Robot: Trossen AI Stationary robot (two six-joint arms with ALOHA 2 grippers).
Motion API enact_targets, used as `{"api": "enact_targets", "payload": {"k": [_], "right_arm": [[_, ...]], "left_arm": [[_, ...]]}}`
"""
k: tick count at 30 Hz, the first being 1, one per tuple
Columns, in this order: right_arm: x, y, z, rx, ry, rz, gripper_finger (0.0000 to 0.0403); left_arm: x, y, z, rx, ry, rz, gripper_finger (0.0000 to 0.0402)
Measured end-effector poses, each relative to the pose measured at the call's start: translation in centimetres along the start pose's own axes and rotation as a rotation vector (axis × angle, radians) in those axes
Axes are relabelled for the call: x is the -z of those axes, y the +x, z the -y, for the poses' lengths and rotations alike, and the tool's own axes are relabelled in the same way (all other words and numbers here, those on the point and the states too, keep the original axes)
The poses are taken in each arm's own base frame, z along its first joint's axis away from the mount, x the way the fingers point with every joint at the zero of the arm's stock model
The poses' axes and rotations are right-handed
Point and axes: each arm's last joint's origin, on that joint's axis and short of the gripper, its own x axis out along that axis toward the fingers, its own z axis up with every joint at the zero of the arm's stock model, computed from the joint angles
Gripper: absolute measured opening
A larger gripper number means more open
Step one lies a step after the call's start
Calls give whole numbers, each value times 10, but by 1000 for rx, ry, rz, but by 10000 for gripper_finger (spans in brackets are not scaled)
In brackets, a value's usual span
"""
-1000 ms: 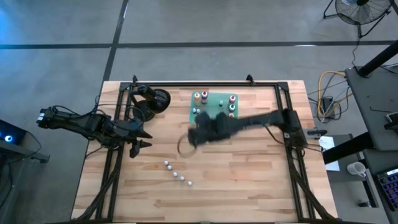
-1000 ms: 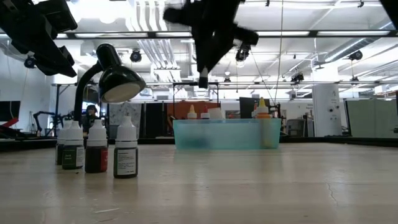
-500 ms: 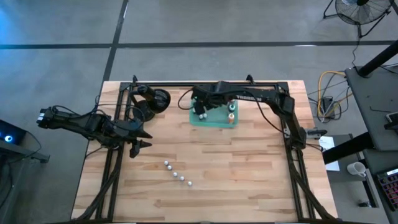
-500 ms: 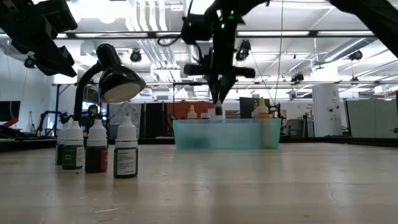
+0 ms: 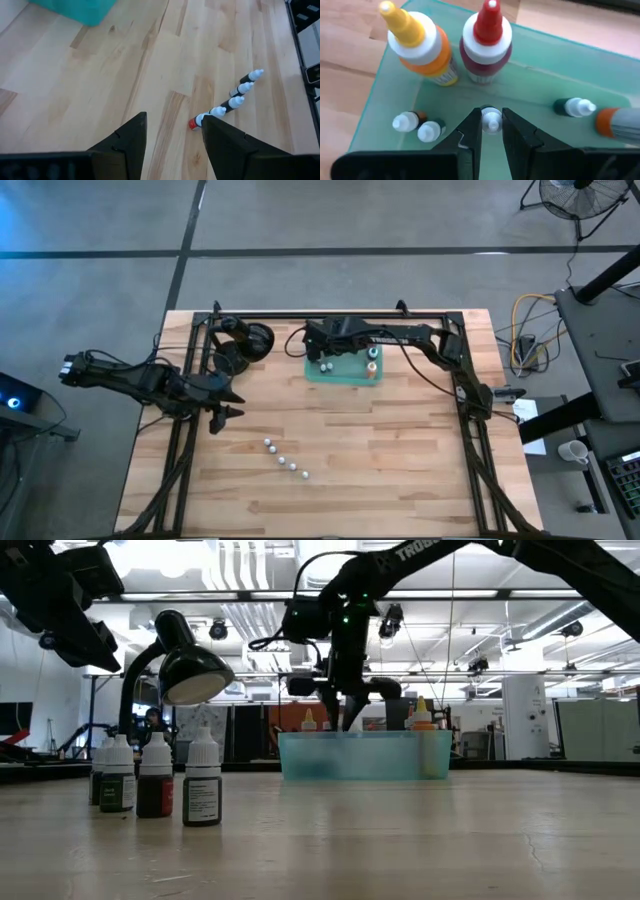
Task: Pick & Place food coloring
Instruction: Put the small blue food coloring bottle into the green bin, then put the top small red food coloring bottle into the green bin
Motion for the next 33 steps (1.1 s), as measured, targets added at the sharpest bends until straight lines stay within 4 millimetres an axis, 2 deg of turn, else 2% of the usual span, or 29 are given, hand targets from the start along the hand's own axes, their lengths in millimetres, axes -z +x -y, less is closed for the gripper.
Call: {"api": "enact_targets", "payload": {"k": [7, 14, 23, 33], "right_arm": [[8, 13, 3, -5, 62, -11, 54], [13, 20, 4, -23, 43, -34, 56], [14, 21, 4, -25, 24, -41, 91], [11, 15, 2, -38, -25, -33, 102]], "left_arm": [[0, -1, -1, -20, -9, 20, 163], [0, -1, -1, -30, -14, 25, 163], [0, -1, -1, -30, -14, 24, 163], [0, -1, -1, -30, -14, 25, 163]]}}
